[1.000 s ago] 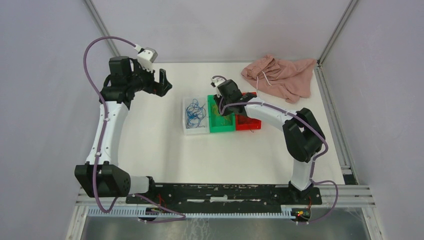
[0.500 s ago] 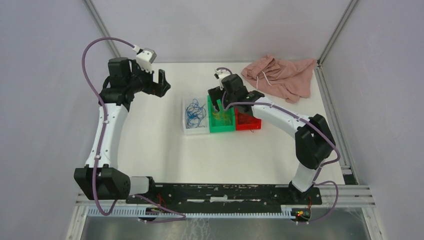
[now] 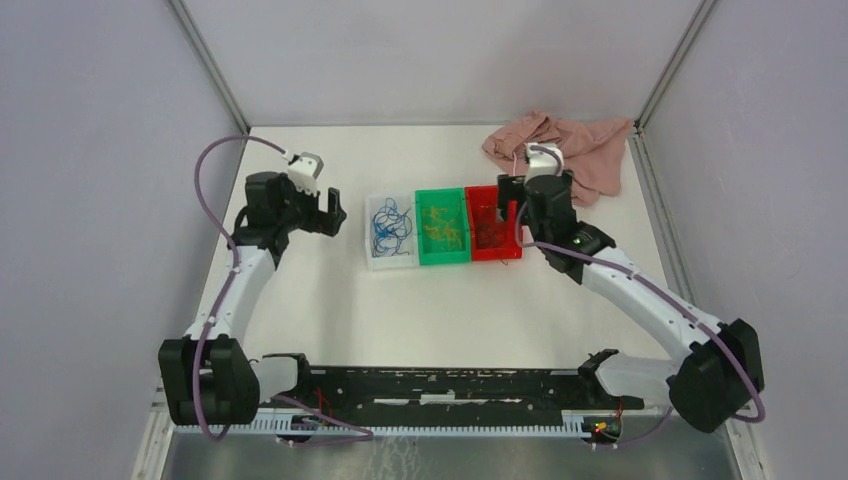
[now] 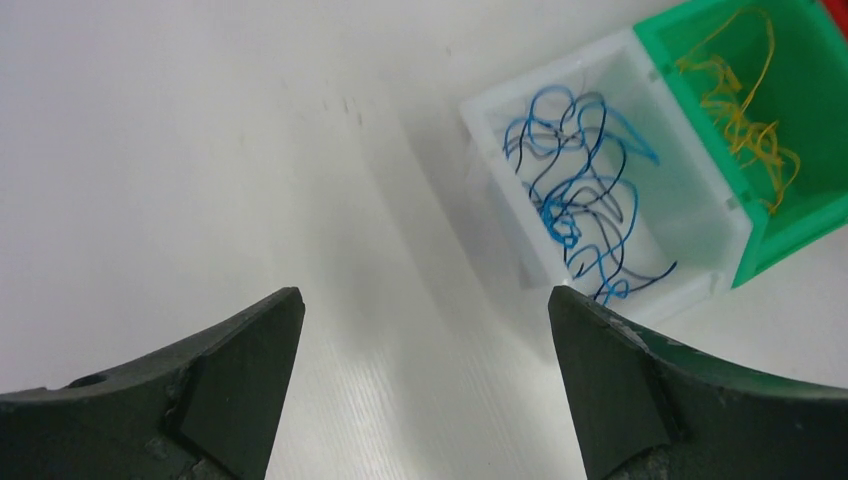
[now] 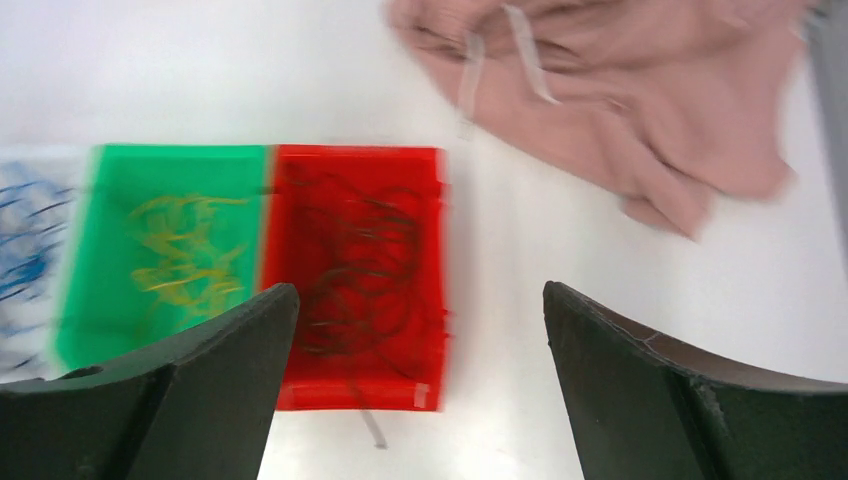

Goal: Untangle the cables

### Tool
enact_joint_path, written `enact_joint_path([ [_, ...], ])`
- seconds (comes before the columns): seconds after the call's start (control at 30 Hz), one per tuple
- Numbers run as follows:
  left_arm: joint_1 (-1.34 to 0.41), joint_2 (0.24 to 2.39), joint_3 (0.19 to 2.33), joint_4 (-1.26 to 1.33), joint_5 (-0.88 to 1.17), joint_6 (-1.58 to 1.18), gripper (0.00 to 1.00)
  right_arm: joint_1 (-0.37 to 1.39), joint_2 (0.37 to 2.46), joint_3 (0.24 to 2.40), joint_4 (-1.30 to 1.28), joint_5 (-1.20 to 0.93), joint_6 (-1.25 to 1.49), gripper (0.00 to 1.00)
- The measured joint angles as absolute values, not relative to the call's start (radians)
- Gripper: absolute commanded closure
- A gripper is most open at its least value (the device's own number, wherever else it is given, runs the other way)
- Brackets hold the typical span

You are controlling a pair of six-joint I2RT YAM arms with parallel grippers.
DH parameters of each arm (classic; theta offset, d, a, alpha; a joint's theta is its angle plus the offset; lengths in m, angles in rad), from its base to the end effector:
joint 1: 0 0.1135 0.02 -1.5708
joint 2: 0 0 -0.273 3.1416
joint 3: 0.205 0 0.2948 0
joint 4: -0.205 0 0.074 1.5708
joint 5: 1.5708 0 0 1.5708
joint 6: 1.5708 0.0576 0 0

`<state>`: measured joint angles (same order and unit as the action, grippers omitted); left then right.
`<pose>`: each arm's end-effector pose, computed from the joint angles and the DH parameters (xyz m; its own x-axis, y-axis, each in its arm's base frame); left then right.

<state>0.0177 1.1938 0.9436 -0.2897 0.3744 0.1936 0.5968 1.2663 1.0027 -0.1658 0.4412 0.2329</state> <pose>0.3238 -0.0153 0.2884 -0.4472 0.1712 -0.8779 0.3905 0.9204 -0.0195 0.3009 0.1747 0.3042 -0.3782 -0.0047 -0.9257 -0.1025 0.9940 0.0369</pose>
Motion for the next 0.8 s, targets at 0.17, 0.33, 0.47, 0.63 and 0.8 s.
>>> enact_joint_path([
  [0.17,0.018,1.227,0.714,-0.097,0.362,0.174,0.01,0.453,1.129,0.746,-0.074,0.622,0.288,0.01],
  [0.33,0.018,1.229,0.509,0.182,0.342,0.126,0.01,0.361,1.054,0.452,0.089,0.801,0.291,0.01],
  [0.47,0.018,1.235,0.368,0.442,0.337,0.116,0.01,0.293,1.054,0.360,0.186,0.906,0.291,0.01],
  [0.63,0.018,1.278,0.268,0.685,0.340,0.112,0.01,0.218,1.082,0.323,0.338,0.948,0.298,0.01],
  [0.8,0.018,1.377,0.202,0.939,0.313,0.109,0.01,0.179,1.195,0.323,0.430,0.963,0.313,0.01],
])
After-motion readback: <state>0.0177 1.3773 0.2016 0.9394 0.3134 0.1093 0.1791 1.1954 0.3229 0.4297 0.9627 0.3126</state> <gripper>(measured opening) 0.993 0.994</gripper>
